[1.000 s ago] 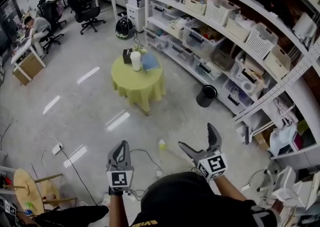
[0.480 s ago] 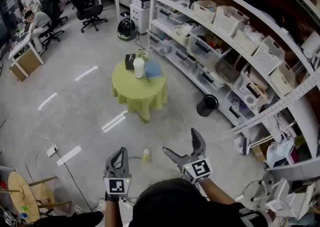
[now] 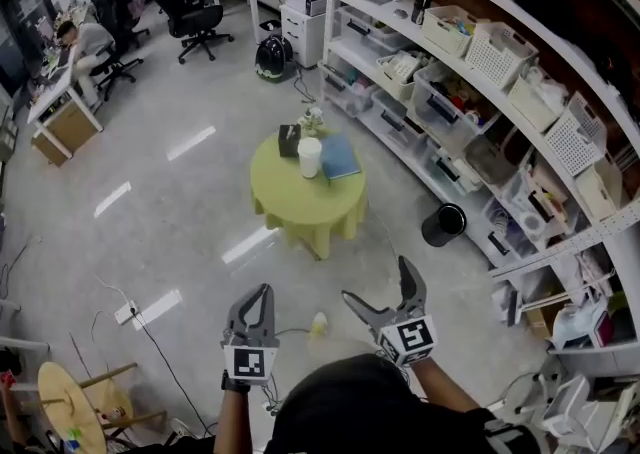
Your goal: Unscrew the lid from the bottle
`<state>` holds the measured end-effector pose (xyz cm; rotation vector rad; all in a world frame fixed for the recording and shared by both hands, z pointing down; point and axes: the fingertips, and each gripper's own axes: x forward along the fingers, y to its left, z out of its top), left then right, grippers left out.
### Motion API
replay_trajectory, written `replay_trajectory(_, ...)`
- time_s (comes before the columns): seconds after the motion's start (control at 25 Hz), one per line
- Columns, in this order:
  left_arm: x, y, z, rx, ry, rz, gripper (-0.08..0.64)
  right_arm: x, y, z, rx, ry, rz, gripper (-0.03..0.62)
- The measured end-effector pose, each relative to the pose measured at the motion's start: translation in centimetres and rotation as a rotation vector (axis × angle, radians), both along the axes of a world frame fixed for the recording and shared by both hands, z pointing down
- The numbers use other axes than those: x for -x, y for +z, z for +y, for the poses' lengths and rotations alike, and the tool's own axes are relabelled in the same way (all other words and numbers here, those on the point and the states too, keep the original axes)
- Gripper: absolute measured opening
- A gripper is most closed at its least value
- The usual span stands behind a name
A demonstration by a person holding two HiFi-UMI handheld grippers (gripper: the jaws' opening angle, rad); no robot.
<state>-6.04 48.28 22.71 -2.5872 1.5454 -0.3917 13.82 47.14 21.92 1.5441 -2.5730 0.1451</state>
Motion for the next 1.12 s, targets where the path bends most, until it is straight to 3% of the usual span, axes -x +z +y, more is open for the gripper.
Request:
replay_trajectory(0.24, -0.1, 0.1, -6.5, 0.015, 0.035, -0.016, 0.02, 0.7, 0.1, -6.9, -0.006, 0.023, -0.004, 0.56)
replay_trajectory(0.4, -0.2, -0.8, -9.8, -0.008, 0.047, -0.076, 0.02, 0.6, 0.9, -9.8, 0.01, 0.051, -0.038, 0.558)
replay_trajectory(0.56, -1.1, -1.6, -11.7, -0.017, 0.045, -0.04, 0.02, -0.2, 2.4, -10.8, 0.042, 0.059, 0.043, 0.56)
replay_trajectory(0.84, -0.3, -1.2, -15.3, -0.022, -0.041, 0.015, 0.02, -1.6, 3.9, -13.0, 0.081, 0.086, 0.051, 0.558)
replay_trajectory(1.12, 0.0, 1.4, -18.9, -0.018, 0.023, 0.022, 0.02, -1.1, 5.7, -16.0, 0.132, 0.117, 0.075, 0.553)
